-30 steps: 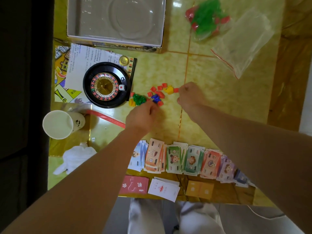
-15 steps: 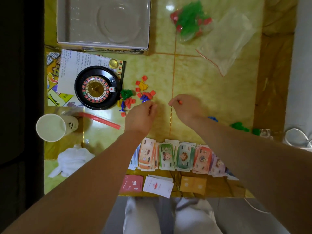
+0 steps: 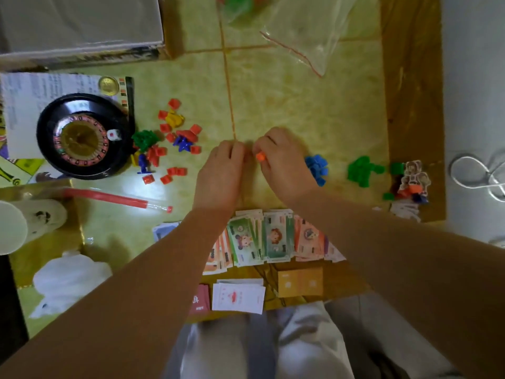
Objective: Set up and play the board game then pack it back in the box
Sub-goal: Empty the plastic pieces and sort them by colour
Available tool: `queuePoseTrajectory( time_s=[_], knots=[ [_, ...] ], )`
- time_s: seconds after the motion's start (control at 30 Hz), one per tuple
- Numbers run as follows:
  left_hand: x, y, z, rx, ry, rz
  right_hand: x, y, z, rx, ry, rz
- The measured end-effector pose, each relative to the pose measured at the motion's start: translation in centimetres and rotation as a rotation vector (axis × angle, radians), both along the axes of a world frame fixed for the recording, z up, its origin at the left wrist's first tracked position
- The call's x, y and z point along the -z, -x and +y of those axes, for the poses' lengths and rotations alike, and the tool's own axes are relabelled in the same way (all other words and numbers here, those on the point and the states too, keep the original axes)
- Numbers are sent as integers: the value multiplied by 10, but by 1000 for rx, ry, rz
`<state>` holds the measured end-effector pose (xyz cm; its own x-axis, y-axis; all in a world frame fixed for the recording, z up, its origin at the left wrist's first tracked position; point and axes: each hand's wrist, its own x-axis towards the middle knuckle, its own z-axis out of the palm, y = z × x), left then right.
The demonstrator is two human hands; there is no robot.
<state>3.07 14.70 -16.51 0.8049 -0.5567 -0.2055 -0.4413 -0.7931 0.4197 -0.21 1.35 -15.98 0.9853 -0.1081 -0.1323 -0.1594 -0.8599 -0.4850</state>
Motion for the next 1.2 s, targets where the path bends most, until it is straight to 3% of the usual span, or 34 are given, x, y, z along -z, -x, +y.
queuePoseTrajectory(
  time_s=[0.17, 0.5, 0.73, 0.93, 1.2],
  knots=[
    [16, 7, -3, 4, 8, -144, 5, 3, 5, 28, -17, -46],
    [4, 2, 2, 25, -20, -165, -14, 4, 4, 50, -148, 44],
    [-14, -2, 13, 81, 1, -75, -30, 4, 1, 79, -232, 129],
    [-26, -9, 24, -30, 9, -17, -30, 6, -6, 96, -147, 155],
    [-31, 0, 6, -247, 35, 289, -20, 6, 2, 226, -158, 277]
  ],
)
